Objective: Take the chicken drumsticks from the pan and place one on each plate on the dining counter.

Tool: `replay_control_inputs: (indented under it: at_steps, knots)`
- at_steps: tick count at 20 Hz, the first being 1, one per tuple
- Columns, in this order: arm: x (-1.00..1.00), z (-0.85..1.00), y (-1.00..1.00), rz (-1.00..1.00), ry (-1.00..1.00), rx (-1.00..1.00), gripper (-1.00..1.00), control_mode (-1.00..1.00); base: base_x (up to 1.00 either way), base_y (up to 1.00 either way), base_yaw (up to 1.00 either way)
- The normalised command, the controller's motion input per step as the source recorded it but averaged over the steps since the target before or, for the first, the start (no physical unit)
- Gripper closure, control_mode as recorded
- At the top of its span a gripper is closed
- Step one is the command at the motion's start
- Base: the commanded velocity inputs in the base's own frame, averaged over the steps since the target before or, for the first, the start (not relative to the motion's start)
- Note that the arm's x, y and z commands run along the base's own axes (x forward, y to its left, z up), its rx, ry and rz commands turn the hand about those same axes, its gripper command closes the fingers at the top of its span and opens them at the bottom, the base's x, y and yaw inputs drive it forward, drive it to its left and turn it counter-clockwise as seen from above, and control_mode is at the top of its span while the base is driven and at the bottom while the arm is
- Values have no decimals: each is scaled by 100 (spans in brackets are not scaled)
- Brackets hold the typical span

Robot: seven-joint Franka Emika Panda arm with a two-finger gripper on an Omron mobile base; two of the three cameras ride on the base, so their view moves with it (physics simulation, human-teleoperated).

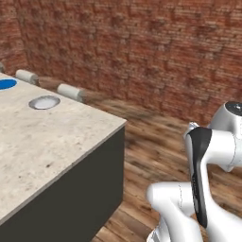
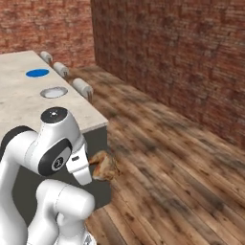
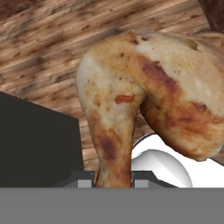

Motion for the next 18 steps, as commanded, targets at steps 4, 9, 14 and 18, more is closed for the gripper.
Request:
replay_control_inputs:
  at_steps: [4,9,14,18]
  knots:
    - [0,0,0,0,0,0,100,100,77,-100,0]
    - [0,0,0,0,0,0,100,100,98,-100,2]
    - [0,0,0,0,0,0,100,100,85,-100,27]
    - [0,0,0,0,0,0,100,100,75,-99,46]
